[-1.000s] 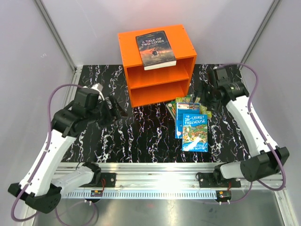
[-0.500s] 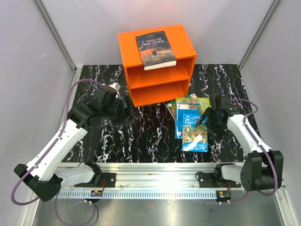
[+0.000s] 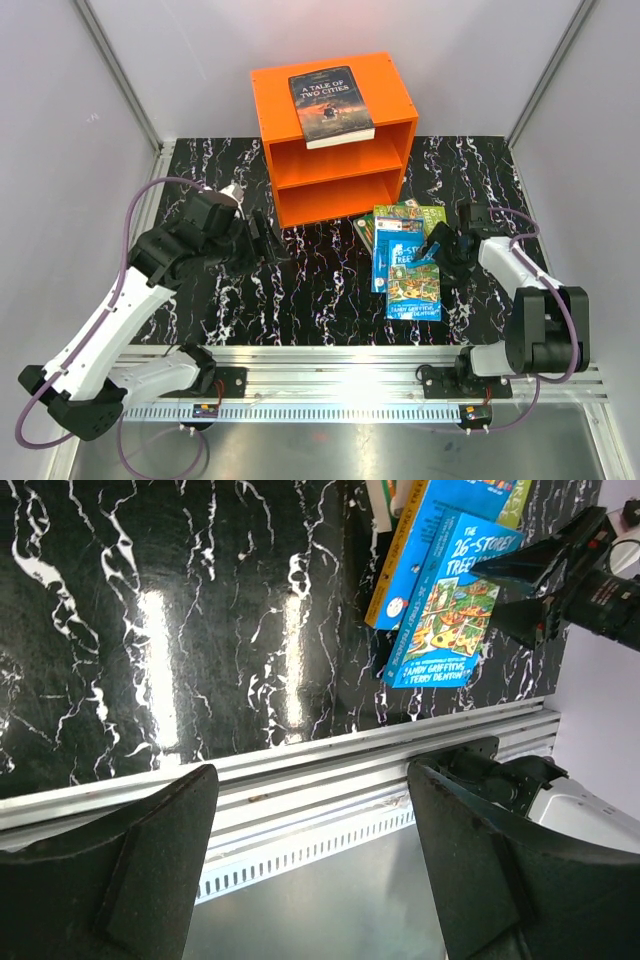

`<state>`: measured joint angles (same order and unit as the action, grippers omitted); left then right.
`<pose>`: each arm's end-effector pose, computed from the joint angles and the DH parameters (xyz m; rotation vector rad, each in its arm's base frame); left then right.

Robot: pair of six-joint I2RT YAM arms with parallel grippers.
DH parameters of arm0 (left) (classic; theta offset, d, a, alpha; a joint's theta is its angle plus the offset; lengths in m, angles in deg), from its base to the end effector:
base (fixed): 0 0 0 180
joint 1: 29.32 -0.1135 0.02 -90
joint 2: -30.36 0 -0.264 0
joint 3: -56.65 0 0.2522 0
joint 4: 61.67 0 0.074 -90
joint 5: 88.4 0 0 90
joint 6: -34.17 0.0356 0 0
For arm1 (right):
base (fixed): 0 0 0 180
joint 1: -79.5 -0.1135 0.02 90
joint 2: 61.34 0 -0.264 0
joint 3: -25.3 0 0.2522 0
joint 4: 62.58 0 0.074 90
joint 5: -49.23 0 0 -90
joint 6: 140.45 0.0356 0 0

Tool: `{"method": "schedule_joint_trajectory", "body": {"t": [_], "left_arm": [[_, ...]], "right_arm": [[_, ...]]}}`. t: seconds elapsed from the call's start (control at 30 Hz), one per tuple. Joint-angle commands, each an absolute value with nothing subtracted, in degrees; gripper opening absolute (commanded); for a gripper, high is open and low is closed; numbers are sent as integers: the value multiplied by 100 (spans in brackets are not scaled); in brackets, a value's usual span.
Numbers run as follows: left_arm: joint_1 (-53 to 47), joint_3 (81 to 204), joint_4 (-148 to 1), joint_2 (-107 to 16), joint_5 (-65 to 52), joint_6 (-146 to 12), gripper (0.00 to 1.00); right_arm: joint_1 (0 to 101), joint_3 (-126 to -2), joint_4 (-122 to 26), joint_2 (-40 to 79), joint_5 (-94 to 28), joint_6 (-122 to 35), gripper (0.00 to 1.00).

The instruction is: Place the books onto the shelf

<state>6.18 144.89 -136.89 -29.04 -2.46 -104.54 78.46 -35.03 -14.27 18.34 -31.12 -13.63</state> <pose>0.1468 -0.1078 0.3831 -0.2545 2.5091 -0.7429 0.2520 0.0105 0.1888 0.8156 2.6784 0.4029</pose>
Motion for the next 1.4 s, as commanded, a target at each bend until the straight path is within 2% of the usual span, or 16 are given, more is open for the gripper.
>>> {"method": "schedule_joint_trajectory", "body": {"t": [0.0, 0.13, 0.37, 0.43, 0.47, 0.57, 0.6, 0.7, 0.83, 1.1, 1.37], "left_arm": [[636, 14407, -13749, -2844, -78, -10610, 79], [636, 14362, -13766, -2906, -78, -10663, 79], [636, 14415, -13758, -3143, -78, -10680, 79], [645, 14415, -13714, -3291, -121, -10663, 79], [645, 14424, -13679, -3345, -139, -10663, 79], [724, 14546, -13582, -3538, -192, -10663, 78], [741, 14582, -13564, -3591, -183, -10663, 78], [812, 14626, -13468, -3697, -183, -10672, 78], [847, 14424, -13213, -3644, -253, -10759, 78], [865, 14257, -12914, -3460, -341, -10786, 78], [1040, 13968, -12115, -3275, -701, -10742, 78]], "right_arm": [[7924, -3277, -2332, 2286, -3348, -1503, 100], [7915, -2917, -3183, 2532, -2611, -1319, 100], [7915, -2837, -3694, 2751, -2223, -1003, 98], [7915, -2819, -3852, 2944, -2039, -994, 85], [7915, -2828, -3862, 2972, -2012, -994, 63], [7915, -2854, -3722, 2841, -2029, -1063, 34], [7924, -2872, -3626, 2788, -2073, -1151, 20], [7924, -2924, -3239, 2472, -2214, -1362, 6], [7906, -3091, -2607, 2050, -2249, -1529, 0], [7915, -3486, -1578, 935, -1960, -1398, 0], [7880, -4804, -681, 309, -1424, -1284, 0]]}}
